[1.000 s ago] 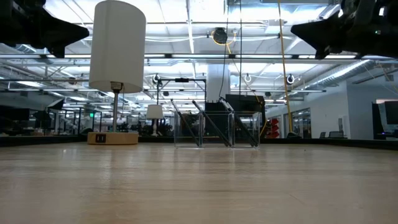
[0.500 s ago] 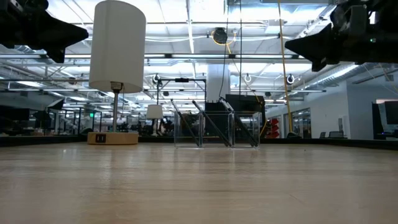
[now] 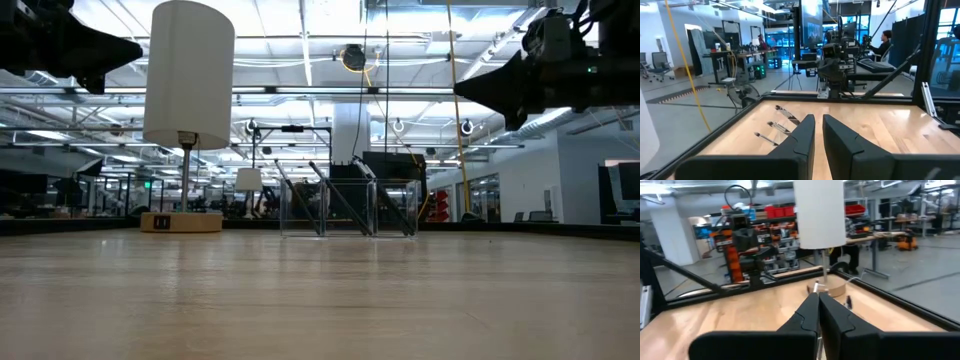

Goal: Put items in baskets/containers
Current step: Return to home position

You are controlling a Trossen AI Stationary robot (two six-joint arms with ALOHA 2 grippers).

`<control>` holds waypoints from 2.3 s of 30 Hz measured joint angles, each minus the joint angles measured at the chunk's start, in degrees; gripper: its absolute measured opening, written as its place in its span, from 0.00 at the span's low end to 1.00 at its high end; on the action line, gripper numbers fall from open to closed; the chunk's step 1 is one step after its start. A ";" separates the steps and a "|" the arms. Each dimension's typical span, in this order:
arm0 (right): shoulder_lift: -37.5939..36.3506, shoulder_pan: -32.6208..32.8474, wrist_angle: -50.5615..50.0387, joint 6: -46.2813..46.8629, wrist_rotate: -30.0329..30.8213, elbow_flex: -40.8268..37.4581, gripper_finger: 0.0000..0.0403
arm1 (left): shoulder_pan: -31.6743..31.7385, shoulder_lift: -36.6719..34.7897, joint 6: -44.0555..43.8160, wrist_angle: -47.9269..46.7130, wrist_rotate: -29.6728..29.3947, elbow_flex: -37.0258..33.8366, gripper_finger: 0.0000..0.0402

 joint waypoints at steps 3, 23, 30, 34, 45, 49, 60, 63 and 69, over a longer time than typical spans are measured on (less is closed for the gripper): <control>0.34 0.00 -0.04 0.91 -0.15 0.00 0.00 | 0.00 0.00 -0.74 0.02 -0.03 0.00 0.12; -1.39 -1.70 8.84 -5.74 -2.48 0.91 0.00 | 1.51 -0.09 1.84 -1.33 -9.08 3.44 0.01; -2.79 -1.66 7.61 -7.37 -8.96 0.90 0.00 | 1.62 -0.09 13.74 1.44 -15.16 3.41 0.01; -2.81 -2.01 5.87 -5.18 -9.06 0.90 0.00 | 2.74 -0.09 20.34 5.53 -13.46 3.41 0.01; -1.95 -1.98 2.47 -5.23 -9.15 0.76 0.00 | 15.84 -0.02 8.36 -2.86 12.28 1.12 0.01; -1.72 -1.98 2.65 -5.11 -9.12 -0.06 0.00 | 19.79 -0.02 6.16 0.76 16.64 -4.06 0.01; -7.34 -0.10 2.91 -7.53 -4.39 -0.04 0.00 | 20.50 -0.11 10.62 4.76 19.09 -4.53 0.00; -10.18 0.42 3.48 -10.42 -4.44 -0.04 0.00 | 18.99 -0.12 12.17 4.59 19.73 -2.98 0.00; -15.51 0.82 0.88 -10.55 -6.11 -0.04 0.00 | 16.85 -0.11 12.71 2.20 18.69 -0.25 0.00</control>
